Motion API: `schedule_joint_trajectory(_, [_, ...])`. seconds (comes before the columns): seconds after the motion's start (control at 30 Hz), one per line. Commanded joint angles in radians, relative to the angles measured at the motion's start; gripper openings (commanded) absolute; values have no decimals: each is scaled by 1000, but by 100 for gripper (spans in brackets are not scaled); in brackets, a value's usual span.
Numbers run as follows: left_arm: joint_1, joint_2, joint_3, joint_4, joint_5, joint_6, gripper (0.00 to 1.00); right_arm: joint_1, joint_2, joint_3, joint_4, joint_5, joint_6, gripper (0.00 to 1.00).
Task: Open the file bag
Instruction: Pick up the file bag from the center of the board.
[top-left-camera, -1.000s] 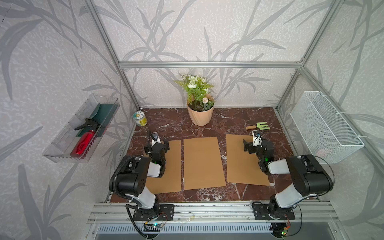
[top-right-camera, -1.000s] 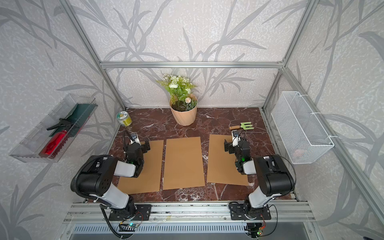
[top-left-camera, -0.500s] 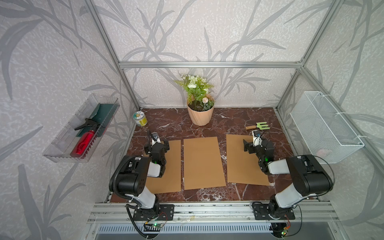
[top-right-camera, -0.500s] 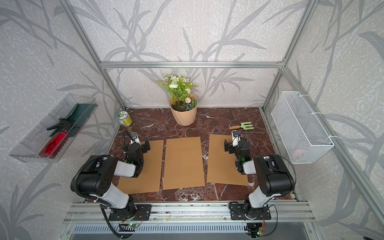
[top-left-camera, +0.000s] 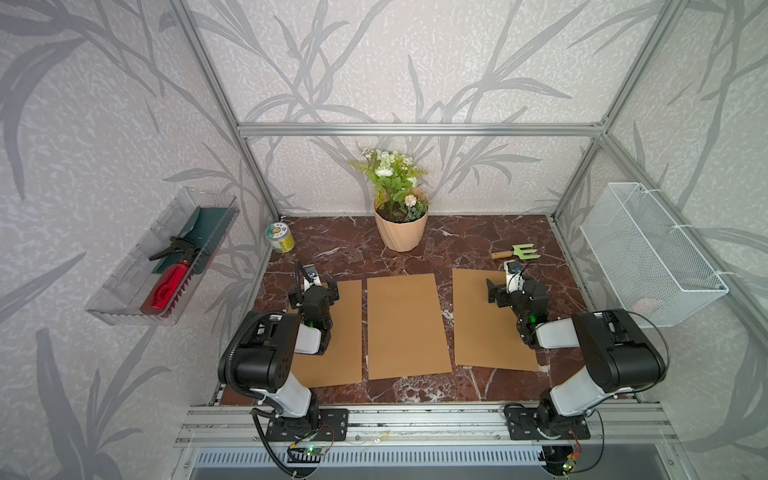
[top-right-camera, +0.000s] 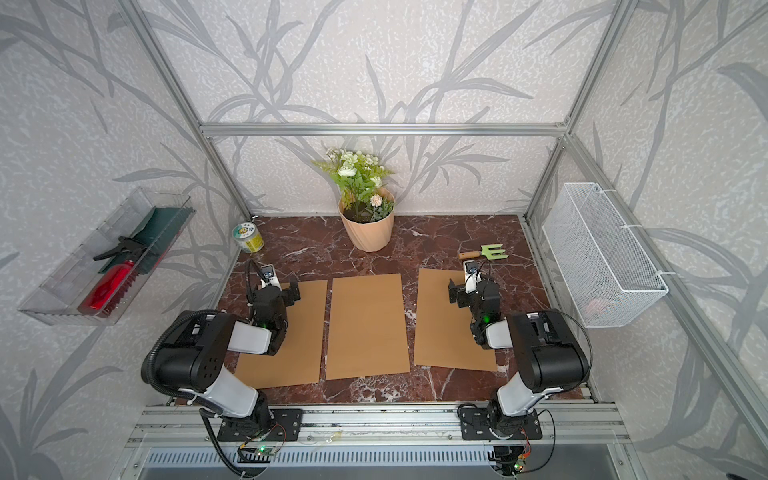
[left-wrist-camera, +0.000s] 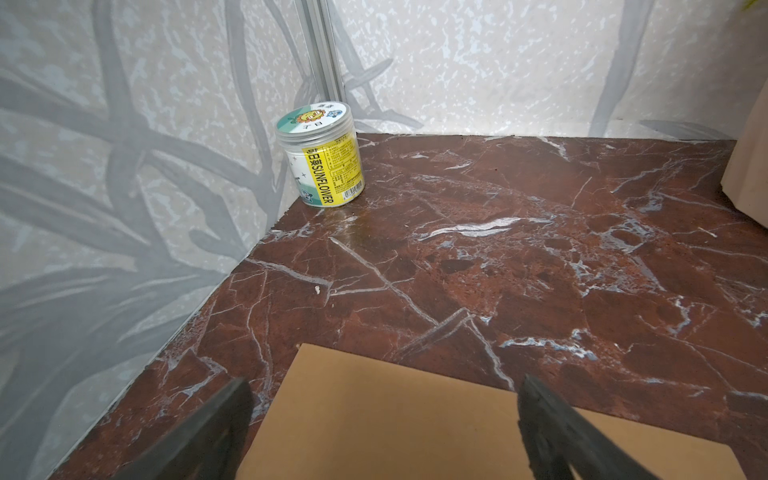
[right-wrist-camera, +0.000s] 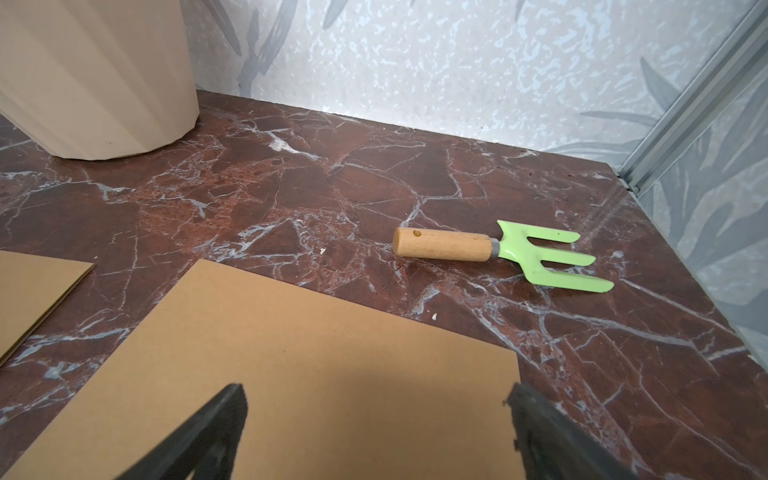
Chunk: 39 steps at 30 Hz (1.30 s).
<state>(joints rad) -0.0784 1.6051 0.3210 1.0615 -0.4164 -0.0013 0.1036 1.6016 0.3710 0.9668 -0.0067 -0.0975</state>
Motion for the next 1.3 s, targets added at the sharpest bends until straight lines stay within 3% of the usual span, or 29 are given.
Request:
schedule_joint_trajectory(0.0, [1, -18, 14, 9, 0, -5, 99, 1, -17, 5, 7, 18, 13, 99])
schedule_joint_trajectory(0.33, [0, -19, 5, 24, -2, -3, 99, 1, -16, 6, 6, 19, 16, 99])
schedule_joint_trajectory(0.47, [-2, -81, -21, 24, -14, -3, 99, 1, -42, -27, 53, 67, 27, 99])
schedule_joint_trajectory(0.57, [-4, -211, 13, -151, -40, -12, 99, 1, -164, -59, 9, 148, 59, 99])
schedule_joint_trajectory(0.63, [-2, -325, 77, -337, -52, -39, 99, 1, -269, -71, -55, 137, 61, 99])
schedule_joint_trajectory(0.73, [-1, -481, 153, -506, -23, -142, 99, 1, -426, -45, -205, 142, 135, 99])
schedule_joint_trajectory(0.8, [7, -563, 207, -646, -4, -282, 99, -1, -510, 65, -514, 148, 217, 99])
schedule_joint_trajectory(0.9, [17, -591, 279, -789, 160, -341, 99, -1, -521, 273, -932, 105, 260, 99])
schedule_joint_trajectory(1.0, [17, -547, 350, -909, 272, -408, 99, -1, -480, 413, -1195, 90, 322, 99])
schedule_joint_trajectory(1.07, [16, -510, 395, -989, 324, -447, 99, -1, -471, 441, -1258, 42, 347, 99])
schedule_joint_trajectory(1.13, [16, -495, 391, -970, 383, -472, 99, -1, -474, 447, -1291, 4, 388, 99])
schedule_joint_trajectory(1.27, [17, -510, 347, -907, 396, -588, 99, -13, -485, 431, -1326, -103, 495, 99])
